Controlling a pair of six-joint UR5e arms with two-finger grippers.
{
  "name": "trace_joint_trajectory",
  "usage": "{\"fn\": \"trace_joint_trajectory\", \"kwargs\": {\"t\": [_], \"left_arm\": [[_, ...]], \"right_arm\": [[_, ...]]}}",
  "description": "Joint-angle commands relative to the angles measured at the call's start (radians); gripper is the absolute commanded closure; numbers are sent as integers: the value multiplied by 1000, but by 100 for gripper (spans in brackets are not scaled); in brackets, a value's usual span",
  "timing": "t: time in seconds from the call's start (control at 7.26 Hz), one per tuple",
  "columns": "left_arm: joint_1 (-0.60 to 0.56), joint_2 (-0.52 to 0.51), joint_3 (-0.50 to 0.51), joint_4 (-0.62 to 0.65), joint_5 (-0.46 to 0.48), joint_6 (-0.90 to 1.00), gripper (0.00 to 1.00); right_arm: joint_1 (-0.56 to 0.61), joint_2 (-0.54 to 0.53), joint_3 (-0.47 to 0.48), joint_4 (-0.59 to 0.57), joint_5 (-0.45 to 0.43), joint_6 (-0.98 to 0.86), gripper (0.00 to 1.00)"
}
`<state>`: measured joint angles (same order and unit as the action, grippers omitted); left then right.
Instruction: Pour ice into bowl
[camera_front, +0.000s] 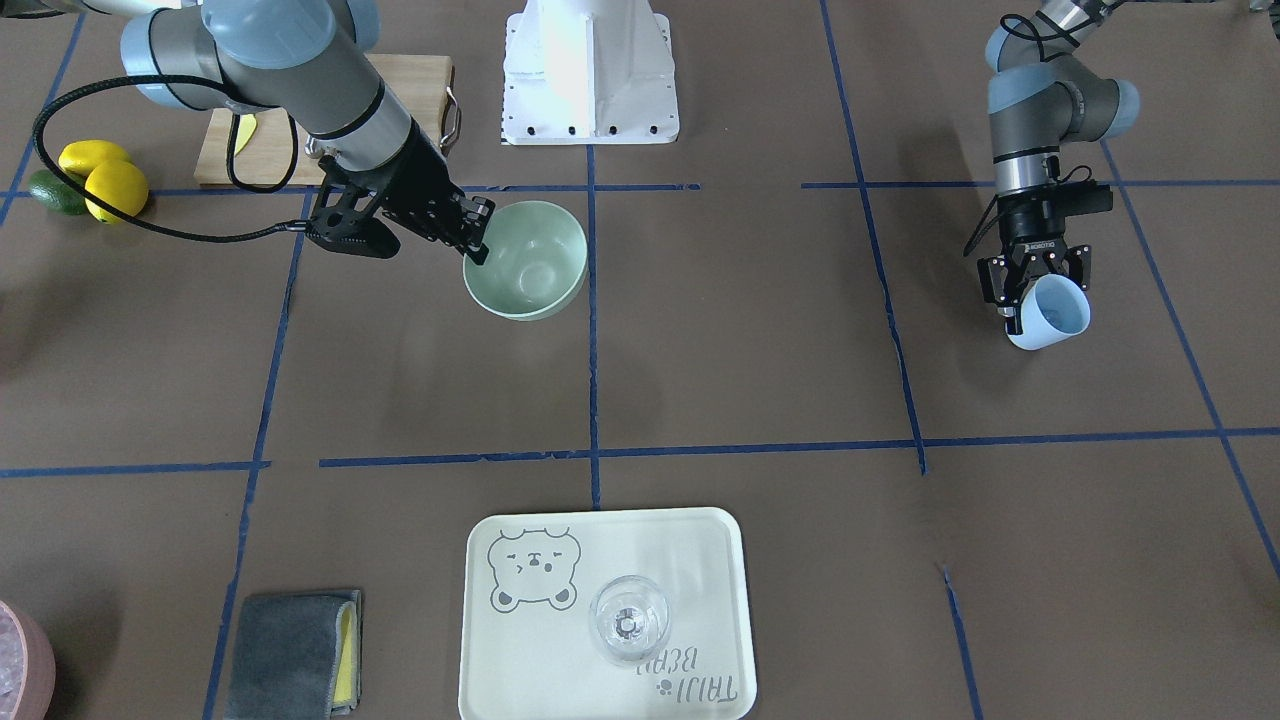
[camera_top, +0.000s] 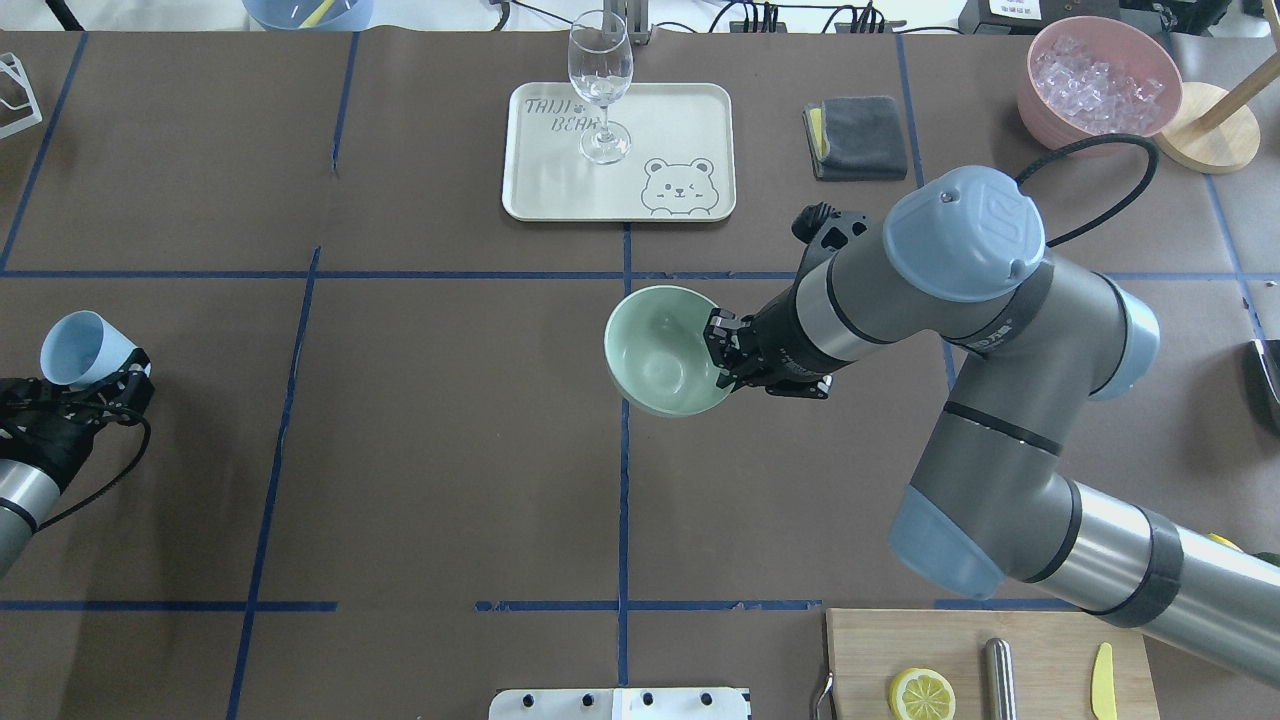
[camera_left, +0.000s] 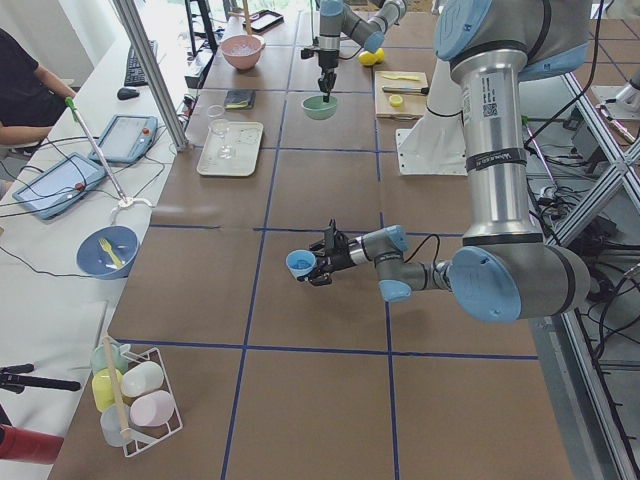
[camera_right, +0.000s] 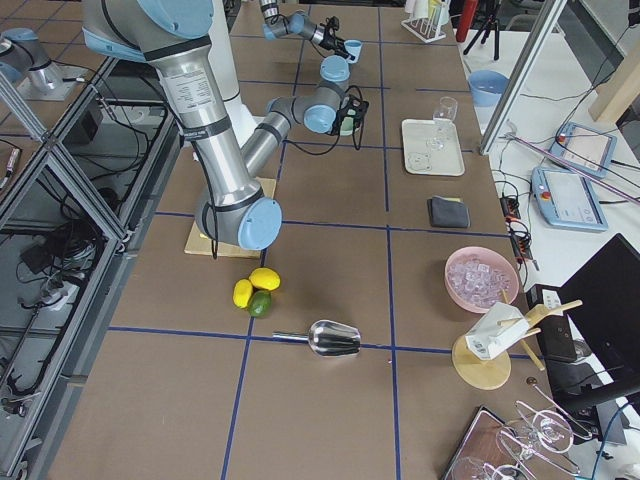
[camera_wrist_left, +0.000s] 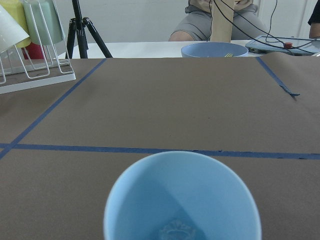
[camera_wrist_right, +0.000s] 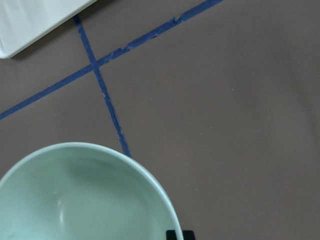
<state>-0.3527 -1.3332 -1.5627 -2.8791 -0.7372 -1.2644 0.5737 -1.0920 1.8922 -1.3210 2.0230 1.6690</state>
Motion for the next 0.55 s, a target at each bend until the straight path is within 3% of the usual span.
{"fn": "trace_joint_trajectory", "kwargs": {"t": [0.0,0.28,0.41], "left_arm": [[-40,5,-19,-143,-5,103,100],[-40,-11,-22,-143,-10,167,100],[-45,-11,-25,-144,-7,269,100]], "right_arm": [[-116,116,-54,-64,-126,32,100],[-191,252,-204,-81,-234,64,100],[-201,350,-331,-77,-274,63,100]]}}
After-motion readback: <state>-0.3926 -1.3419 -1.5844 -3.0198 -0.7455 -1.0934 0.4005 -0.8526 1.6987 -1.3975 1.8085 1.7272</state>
